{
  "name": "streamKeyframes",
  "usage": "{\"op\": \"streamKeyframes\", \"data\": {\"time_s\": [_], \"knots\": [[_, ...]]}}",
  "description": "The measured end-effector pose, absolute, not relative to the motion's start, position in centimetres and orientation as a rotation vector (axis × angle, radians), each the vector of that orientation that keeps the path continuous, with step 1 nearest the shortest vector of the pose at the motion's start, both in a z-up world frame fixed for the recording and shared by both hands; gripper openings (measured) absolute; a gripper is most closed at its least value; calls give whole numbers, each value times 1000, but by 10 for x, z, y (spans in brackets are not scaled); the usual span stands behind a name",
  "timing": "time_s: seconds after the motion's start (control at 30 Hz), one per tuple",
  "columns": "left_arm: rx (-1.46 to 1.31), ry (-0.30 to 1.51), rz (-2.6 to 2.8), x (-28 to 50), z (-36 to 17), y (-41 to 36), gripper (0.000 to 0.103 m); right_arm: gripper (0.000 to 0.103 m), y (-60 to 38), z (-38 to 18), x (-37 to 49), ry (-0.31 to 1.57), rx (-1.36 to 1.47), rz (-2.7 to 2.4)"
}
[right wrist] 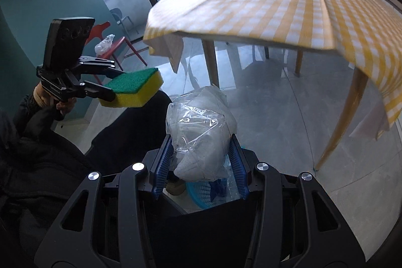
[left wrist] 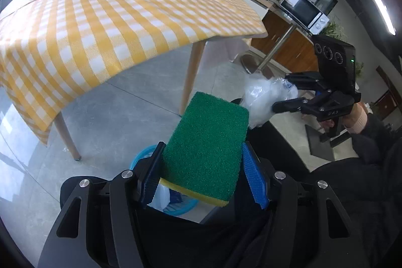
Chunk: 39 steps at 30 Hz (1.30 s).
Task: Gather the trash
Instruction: 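Carry the sponge and white bag down over the blue wastebasket, then open both tools to drop the sponge and bag into the wastebasket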
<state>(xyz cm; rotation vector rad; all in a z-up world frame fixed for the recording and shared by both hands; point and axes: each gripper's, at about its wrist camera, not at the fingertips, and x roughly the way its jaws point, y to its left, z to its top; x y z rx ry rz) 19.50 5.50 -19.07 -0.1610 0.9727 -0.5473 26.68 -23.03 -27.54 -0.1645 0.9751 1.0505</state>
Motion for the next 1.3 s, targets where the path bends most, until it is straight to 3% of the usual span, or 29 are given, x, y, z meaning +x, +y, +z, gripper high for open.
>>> {"op": "streamKeyframes", "data": {"time_s": [0.13,0.63,1.3], "knots": [[-62,964,-544,192,-201,38,60,42,-217,-303,278,1053,-169,1037],[-13,1252,-462,239,-301,34,60,42,-169,-378,309,1303,-235,969],[7,1411,-516,242,-348,23,63,47,-148,-425,315,1422,-261,949]]}}
